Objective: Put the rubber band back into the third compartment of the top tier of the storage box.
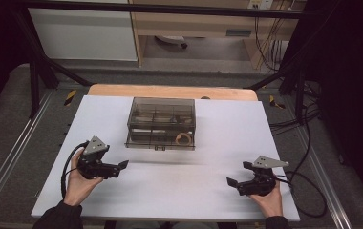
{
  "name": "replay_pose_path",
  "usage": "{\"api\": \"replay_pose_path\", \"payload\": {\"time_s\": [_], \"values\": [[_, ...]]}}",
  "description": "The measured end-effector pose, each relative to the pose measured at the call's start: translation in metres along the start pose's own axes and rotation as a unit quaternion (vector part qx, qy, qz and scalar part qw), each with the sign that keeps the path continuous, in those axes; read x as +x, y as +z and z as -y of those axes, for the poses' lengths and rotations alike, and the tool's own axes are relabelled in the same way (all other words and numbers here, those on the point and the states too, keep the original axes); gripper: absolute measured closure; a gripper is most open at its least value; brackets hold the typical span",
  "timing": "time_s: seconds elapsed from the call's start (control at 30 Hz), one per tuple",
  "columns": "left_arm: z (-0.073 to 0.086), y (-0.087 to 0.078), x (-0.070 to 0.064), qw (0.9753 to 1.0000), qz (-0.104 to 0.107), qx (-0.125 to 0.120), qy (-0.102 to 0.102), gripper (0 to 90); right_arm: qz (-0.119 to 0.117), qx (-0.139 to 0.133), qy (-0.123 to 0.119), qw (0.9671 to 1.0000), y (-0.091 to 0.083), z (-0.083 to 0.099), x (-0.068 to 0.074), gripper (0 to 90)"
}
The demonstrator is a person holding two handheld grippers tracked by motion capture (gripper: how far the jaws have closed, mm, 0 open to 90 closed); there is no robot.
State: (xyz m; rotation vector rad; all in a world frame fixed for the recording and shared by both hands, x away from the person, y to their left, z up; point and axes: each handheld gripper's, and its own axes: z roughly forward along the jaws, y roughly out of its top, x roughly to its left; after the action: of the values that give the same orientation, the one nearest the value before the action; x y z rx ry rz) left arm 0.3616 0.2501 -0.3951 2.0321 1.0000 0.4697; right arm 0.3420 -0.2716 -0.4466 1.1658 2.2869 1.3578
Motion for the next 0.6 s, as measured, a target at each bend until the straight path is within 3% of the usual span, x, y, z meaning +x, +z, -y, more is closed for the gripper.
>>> {"api": "replay_pose_path", "payload": {"time_s": [0.6], "values": [[0.041, -0.001, 0.014, 1.0, 0.0, 0.001, -0.006, 7.6, 0.0, 0.001, 0.0, 1.0, 0.0, 0.0, 0.0, 0.8]]}}
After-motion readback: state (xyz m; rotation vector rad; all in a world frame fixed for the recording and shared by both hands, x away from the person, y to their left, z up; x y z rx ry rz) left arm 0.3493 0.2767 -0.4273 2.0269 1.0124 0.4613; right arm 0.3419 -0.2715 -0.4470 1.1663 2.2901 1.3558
